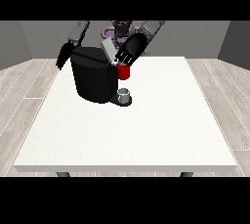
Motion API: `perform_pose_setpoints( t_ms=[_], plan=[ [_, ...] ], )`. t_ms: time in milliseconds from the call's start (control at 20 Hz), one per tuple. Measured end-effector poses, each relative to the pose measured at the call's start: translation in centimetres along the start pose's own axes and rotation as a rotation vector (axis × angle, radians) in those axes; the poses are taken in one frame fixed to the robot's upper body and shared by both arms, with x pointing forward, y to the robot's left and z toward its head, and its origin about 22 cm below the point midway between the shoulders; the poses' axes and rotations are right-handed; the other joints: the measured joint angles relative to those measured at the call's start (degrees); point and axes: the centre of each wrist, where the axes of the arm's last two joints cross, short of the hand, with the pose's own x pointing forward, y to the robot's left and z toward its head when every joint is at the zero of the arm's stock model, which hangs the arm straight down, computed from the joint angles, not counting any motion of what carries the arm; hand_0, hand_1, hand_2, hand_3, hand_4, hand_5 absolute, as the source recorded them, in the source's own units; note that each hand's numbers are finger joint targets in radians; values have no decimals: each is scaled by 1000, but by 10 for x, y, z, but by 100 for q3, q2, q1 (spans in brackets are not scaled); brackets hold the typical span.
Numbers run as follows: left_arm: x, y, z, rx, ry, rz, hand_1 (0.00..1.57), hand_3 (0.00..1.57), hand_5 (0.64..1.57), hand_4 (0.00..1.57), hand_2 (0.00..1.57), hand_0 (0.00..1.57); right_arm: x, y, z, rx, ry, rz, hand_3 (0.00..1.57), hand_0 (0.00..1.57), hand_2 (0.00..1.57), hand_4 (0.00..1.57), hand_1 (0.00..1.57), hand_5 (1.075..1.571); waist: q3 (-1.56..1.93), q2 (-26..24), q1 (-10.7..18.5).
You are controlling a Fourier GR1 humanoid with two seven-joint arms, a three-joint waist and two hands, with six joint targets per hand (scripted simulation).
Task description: Insert the coffee pod into the coffee machine and close the lid
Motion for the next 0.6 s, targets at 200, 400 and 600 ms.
perform_pose_setpoints(
  t_ms=[200, 400, 600],
  plan=[
    [5, 5, -1, 4, -5, -4, 1227, 1198, 1571, 406, 1258, 1227, -1, -5, -3, -7, -6, -1, 0, 0, 0, 0, 0, 1571, -3, 51, 19],
    [5, 14, 1, 17, -15, -17, 1207, 1206, 1571, 356, 1244, 1207, 3, -6, -6, -12, -12, -8, 0, 0, 0, 104, 0, 1571, -2, 123, -1],
    [5, 12, 1, 30, -30, -21, 1202, 1176, 1571, 360, 1218, 1202, 0, -3, -4, -10, -1, -10, 0, 0, 0, 0, 0, 1571, -3, 123, 6]
  ],
)
